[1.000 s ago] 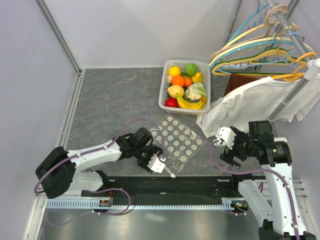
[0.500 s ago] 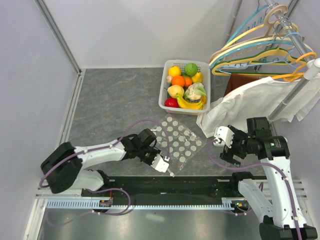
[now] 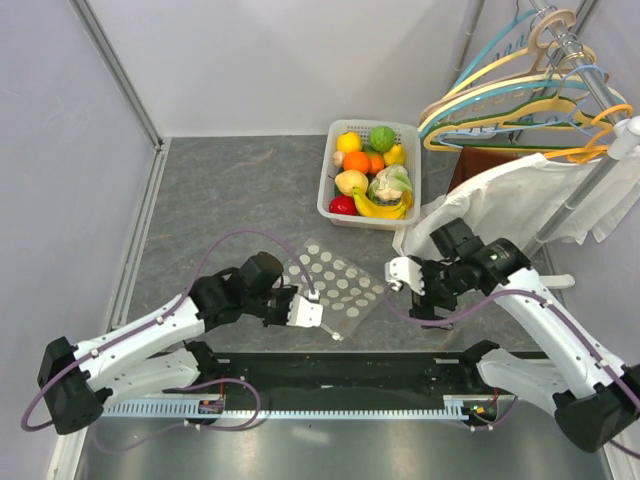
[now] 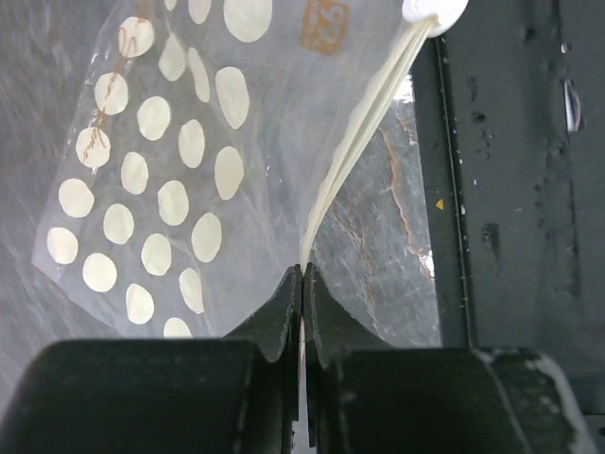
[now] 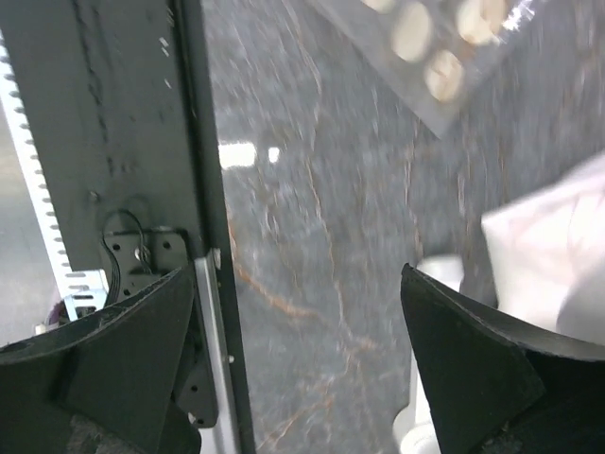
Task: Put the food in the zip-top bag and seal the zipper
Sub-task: Pick up the zipper food storage bag at the center of the board.
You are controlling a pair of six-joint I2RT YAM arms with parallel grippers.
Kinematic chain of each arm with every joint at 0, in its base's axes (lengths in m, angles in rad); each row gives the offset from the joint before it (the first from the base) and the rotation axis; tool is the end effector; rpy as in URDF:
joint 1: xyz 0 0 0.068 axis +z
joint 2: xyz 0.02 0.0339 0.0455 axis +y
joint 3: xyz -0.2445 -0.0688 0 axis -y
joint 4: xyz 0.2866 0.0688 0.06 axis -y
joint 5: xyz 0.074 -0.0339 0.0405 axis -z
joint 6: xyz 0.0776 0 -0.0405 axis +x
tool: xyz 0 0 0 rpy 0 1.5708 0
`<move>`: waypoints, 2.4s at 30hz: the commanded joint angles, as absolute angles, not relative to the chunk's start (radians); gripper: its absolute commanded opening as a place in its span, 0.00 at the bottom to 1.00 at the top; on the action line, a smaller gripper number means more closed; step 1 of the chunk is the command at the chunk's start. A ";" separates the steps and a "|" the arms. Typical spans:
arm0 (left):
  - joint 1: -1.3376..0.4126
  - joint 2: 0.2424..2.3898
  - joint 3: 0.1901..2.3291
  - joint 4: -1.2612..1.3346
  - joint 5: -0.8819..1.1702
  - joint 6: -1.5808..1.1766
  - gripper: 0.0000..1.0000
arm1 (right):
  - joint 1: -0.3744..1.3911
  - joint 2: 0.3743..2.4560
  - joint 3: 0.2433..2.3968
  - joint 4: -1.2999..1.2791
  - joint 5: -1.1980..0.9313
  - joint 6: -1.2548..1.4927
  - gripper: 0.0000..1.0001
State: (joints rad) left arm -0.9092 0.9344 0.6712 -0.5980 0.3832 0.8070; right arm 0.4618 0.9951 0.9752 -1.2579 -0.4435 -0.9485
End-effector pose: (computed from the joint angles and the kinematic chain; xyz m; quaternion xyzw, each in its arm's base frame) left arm 0.1382 -0.2247 0.1828 0.7398 0.5519 -0.1958 0.3315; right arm 0.1788 0.1262 0.2349 -0.6500 0.7141 0.1769 0.1906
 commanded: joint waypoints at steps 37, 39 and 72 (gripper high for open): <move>-0.351 0.994 1.014 -0.894 0.901 0.234 0.04 | 0.956 1.097 1.132 -0.319 -0.413 -0.793 0.90; -0.365 1.003 1.019 -0.914 0.879 0.286 0.05 | 0.975 1.118 1.150 -0.337 -0.417 -0.796 0.91; -0.592 1.005 1.039 -0.956 0.773 0.302 0.18 | 1.147 1.276 1.163 -0.482 -0.236 -0.923 0.03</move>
